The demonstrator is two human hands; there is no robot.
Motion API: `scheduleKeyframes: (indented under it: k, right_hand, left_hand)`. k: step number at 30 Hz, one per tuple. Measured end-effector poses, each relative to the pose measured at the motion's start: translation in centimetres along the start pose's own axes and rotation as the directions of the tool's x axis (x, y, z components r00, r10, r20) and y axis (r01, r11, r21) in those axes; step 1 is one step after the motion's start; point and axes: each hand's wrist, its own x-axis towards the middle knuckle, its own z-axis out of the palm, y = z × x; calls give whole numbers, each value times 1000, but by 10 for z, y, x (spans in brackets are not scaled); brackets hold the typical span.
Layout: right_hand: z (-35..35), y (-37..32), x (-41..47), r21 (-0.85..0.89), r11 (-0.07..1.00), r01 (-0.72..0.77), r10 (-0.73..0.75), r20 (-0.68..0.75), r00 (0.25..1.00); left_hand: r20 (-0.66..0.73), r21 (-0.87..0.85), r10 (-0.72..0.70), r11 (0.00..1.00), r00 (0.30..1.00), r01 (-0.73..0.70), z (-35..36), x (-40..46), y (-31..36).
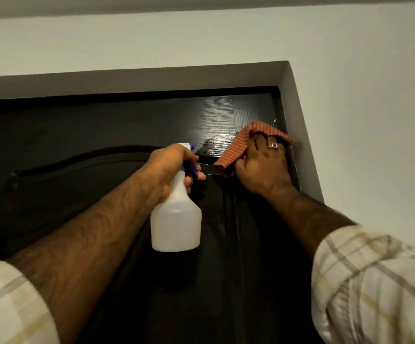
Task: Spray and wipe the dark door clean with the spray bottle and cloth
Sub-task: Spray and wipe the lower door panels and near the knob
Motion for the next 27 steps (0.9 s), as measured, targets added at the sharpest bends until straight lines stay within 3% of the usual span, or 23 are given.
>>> scheduleKeyframes:
  k: [4, 10, 14, 17, 22, 27]
  right_hand:
    - [-7, 3, 25, -8, 1000, 11, -11, 16, 1000]
    - [13, -5, -76, 29, 998, -52, 53, -60, 997]
    - [21, 3, -91, -22, 999, -27, 27, -8, 1000]
    - [26, 6, -77, -27, 1000, -9, 9, 11, 1000]
    - [12, 9, -12, 33, 999, -15, 18, -83, 996]
    - [-3, 12, 68, 28, 999, -25, 24, 20, 1000]
  left_hand:
    - [0, 13, 25, 1000, 1000, -25, 28, 4, 11]
    - [132, 113, 46, 992, 990, -62, 72, 2, 33]
    - [160, 132, 74, 987, 984, -95, 101, 3, 48]
    - [105, 101, 97, 989, 990, -107, 111, 10, 56]
    - [37, 85, 132, 987, 991, -135, 100, 25, 59]
    - [30, 112, 109, 987, 994, -111, 79, 36, 58]
